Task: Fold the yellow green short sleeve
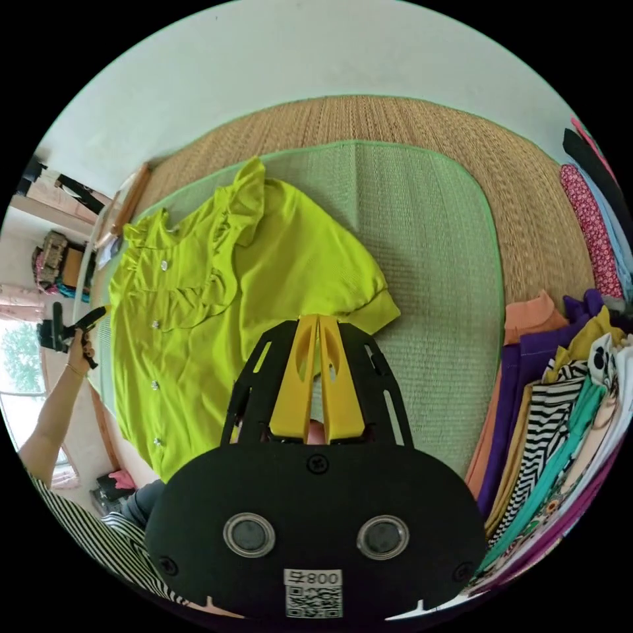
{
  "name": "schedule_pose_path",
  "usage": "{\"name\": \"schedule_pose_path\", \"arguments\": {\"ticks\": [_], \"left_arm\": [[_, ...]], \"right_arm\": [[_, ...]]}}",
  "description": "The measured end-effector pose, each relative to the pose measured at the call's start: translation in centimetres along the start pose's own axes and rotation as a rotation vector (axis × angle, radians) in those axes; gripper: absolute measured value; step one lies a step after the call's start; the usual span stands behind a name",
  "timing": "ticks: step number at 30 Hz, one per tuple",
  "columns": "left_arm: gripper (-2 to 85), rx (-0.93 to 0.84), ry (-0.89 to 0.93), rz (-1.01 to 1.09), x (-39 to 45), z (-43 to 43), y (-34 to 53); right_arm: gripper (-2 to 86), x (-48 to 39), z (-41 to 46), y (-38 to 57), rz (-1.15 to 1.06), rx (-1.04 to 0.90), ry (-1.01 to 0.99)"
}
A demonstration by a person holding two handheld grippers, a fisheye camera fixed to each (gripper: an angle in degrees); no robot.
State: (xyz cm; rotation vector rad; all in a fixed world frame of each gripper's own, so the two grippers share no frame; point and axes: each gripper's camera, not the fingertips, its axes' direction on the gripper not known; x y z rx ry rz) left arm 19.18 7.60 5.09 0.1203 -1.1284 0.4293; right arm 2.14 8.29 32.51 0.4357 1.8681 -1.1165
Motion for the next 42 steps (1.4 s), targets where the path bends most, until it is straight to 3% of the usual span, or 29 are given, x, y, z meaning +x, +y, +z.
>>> {"name": "schedule_pose_path", "arguments": {"ticks": [2, 9, 16, 23, 26, 31, 35, 38, 42], "left_arm": [[0.7, -0.006, -0.055, 0.002, 0.3, 0.6, -1.1], [0.1, -0.014, -0.174, 0.022, 0.8, 2.5, -6.0], [0.1, 0.016, -0.191, -0.039, -0.6, 3.2, -8.8], [0.2, 0.167, -0.057, 0.085, 2.3, 2.5, -8.4], [0.2, 0.159, 0.017, 0.144, 4.5, 4.3, -10.5], [0.2, 0.116, 0.091, 0.242, 9.1, 8.1, -13.8], [0.2, 0.063, 0.012, 0.320, 12.2, 11.3, -15.5], [0.1, 0.012, -0.160, 0.349, 12.6, 13.5, -15.6], [0.1, 0.074, -0.181, 0.346, 11.4, 13.9, -15.0]], "right_arm": [[-0.2, 0.0, 1.1, -3.4, 0.000, -0.065, 0.129], [-0.5, 2.0, 0.2, -12.4, 0.001, -0.060, 0.204], [-0.6, 5.5, -0.7, -20.6, 0.057, -0.080, 0.166], [-0.3, 6.0, -4.2, -20.5, 0.101, 0.159, 0.063], [-0.1, 3.5, -4.4, -22.4, -0.015, 0.232, -0.093], [0.0, -2.8, -2.0, -28.4, -0.210, 0.189, -0.137], [-0.1, -6.8, 1.5, -32.1, -0.325, 0.095, -0.090], [-0.3, -7.0, 4.8, -33.2, -0.344, 0.015, -0.004], [-0.2, -4.1, 4.5, -33.3, -0.250, 0.095, 0.010]]}}
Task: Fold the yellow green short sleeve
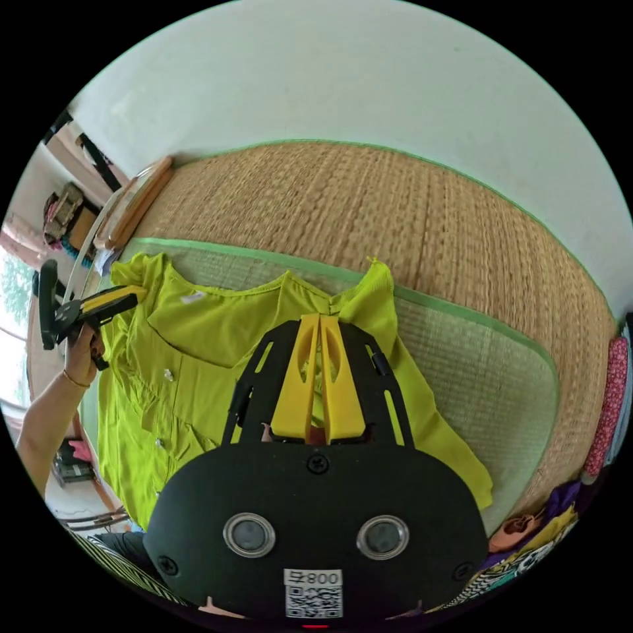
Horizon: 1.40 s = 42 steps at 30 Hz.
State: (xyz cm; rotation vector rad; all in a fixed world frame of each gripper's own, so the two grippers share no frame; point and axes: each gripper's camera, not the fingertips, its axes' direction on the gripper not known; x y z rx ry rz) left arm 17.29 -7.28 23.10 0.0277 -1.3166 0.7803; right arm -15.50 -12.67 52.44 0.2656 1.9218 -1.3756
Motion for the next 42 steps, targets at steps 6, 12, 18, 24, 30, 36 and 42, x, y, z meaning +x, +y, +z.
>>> {"name": "schedule_pose_path", "arguments": {"ticks": [6, 12, 18, 24, 30, 36, 42], "left_arm": [[0.2, 0.079, 0.119, -0.133, -1.2, 0.4, 1.5], [0.2, 0.144, 0.098, -0.151, -2.0, 0.0, 5.2], [0.1, 0.068, 0.120, -0.228, -2.8, 2.3, 7.3], [0.2, 0.145, 0.222, -0.220, -1.1, -0.4, 13.5], [0.3, 0.018, 0.256, -0.287, -1.1, -0.2, 21.8], [1.2, -0.019, 0.317, -0.343, -1.6, -2.4, 29.6], [4.5, -0.144, 0.286, -0.420, -1.5, -3.1, 38.5]], "right_arm": [[-0.1, 2.5, 0.7, 1.0, 0.067, 0.047, -0.111], [0.0, 3.2, -3.0, 7.9, 0.039, 0.246, -0.171], [0.0, 7.3, 0.2, 15.4, 0.170, 0.104, -0.067], [0.0, 9.5, -1.1, 21.0, 0.231, 0.198, -0.111], [0.0, 10.2, 3.5, 25.3, 0.204, -0.023, -0.049], [0.2, 14.1, 0.5, 28.6, 0.319, 0.106, -0.119], [1.7, 12.2, -0.8, 39.2, 0.234, 0.071, -0.223]]}}
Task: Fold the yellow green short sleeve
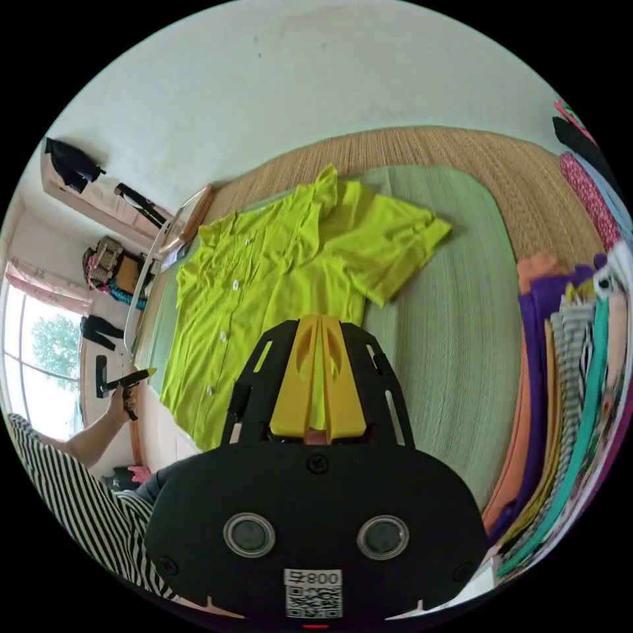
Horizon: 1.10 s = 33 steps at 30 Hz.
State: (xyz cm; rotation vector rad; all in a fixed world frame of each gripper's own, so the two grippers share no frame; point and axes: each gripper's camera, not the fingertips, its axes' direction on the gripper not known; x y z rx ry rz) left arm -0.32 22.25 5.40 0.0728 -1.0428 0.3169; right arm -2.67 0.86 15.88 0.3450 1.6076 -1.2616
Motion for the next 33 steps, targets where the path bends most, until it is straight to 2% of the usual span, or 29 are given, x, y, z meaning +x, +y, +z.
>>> {"name": "schedule_pose_path", "arguments": {"ticks": [3, 8, 11, 15, 20, 22, 24, 27, 28, 31, 33], "left_arm": [[6.6, -0.037, -0.009, -0.053, -1.5, 0.6, 2.9], [7.1, -0.048, 0.089, -0.088, -2.2, 2.2, 4.4], [7.0, -0.054, 0.076, 0.093, 1.3, 2.7, 4.5], [7.4, -0.124, 0.186, 0.416, 9.4, 6.1, 4.1], [8.3, -0.253, 0.314, 0.724, 19.8, 13.0, 3.6], [8.3, -0.298, 0.309, 0.824, 23.4, 15.7, 3.5], [7.5, -0.357, 0.230, 0.922, 27.1, 18.9, 3.4], [3.5, -0.374, 0.060, 0.941, 29.3, 21.7, 2.8], [3.2, -0.374, 0.055, 0.935, 29.4, 21.9, 2.5], [2.1, -0.357, 0.157, 0.847, 28.5, 21.8, 0.7], [1.7, -0.344, 0.297, 0.693, 26.4, 21.6, -1.4]], "right_arm": [[4.1, 1.6, 0.4, 7.3, 0.073, -0.067, -0.056], [5.0, 5.6, 1.8, 17.8, 0.276, -0.133, -0.158], [4.3, 7.7, 2.6, 20.3, 0.330, -0.131, -0.204], [3.0, 9.6, 4.7, 21.4, 0.356, -0.147, -0.278], [1.3, 10.7, 7.2, 21.8, 0.339, -0.145, -0.416], [1.0, 11.3, 7.6, 21.7, 0.329, -0.144, -0.452], [1.0, 11.7, 8.0, 21.5, 0.306, -0.156, -0.476], [1.2, 12.4, 8.0, 21.2, 0.256, -0.148, -0.506], [1.5, 12.8, 7.8, 21.2, 0.239, -0.139, -0.518], [2.5, 15.0, 6.5, 21.8, 0.235, -0.080, -0.494], [3.3, 17.2, 6.0, 22.8, 0.269, -0.054, -0.455]]}}
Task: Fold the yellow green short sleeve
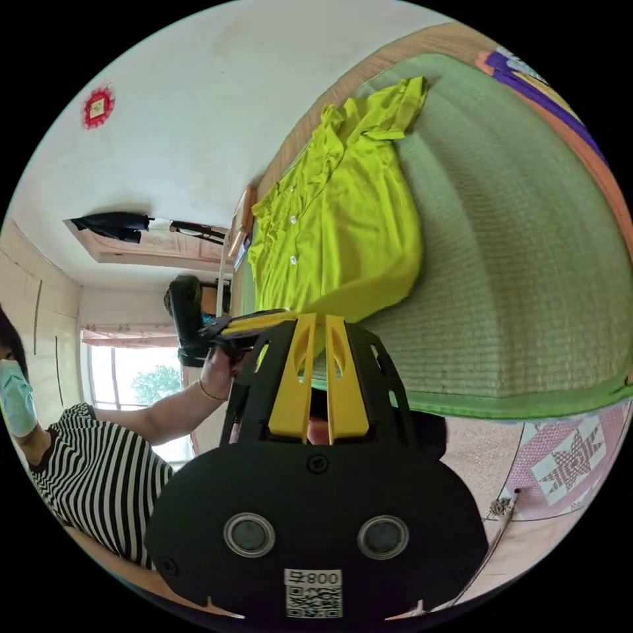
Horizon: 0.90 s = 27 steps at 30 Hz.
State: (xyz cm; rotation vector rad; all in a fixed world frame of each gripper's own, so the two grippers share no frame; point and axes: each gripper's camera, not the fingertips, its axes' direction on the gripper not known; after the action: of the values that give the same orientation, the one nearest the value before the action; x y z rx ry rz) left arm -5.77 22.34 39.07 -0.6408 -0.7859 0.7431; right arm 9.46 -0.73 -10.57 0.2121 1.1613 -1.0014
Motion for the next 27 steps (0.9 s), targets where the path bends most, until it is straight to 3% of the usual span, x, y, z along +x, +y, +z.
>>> {"name": "schedule_pose_path", "arguments": {"ticks": [6, 13, 27], "left_arm": [[1.4, 0.184, 0.380, -0.291, -6.4, -0.7, 1.6], [1.4, 0.188, 0.393, -0.324, -7.5, -0.1, 1.2], [1.7, 0.102, 0.430, -0.243, -5.7, 2.3, -1.2]], "right_arm": [[7.1, 6.4, -0.8, 0.8, 0.109, 0.049, -0.091], [8.6, 9.2, 0.5, -1.4, 0.057, 0.059, -0.257], [0.4, 10.0, -3.4, -3.2, 0.004, -0.013, -0.326]]}}
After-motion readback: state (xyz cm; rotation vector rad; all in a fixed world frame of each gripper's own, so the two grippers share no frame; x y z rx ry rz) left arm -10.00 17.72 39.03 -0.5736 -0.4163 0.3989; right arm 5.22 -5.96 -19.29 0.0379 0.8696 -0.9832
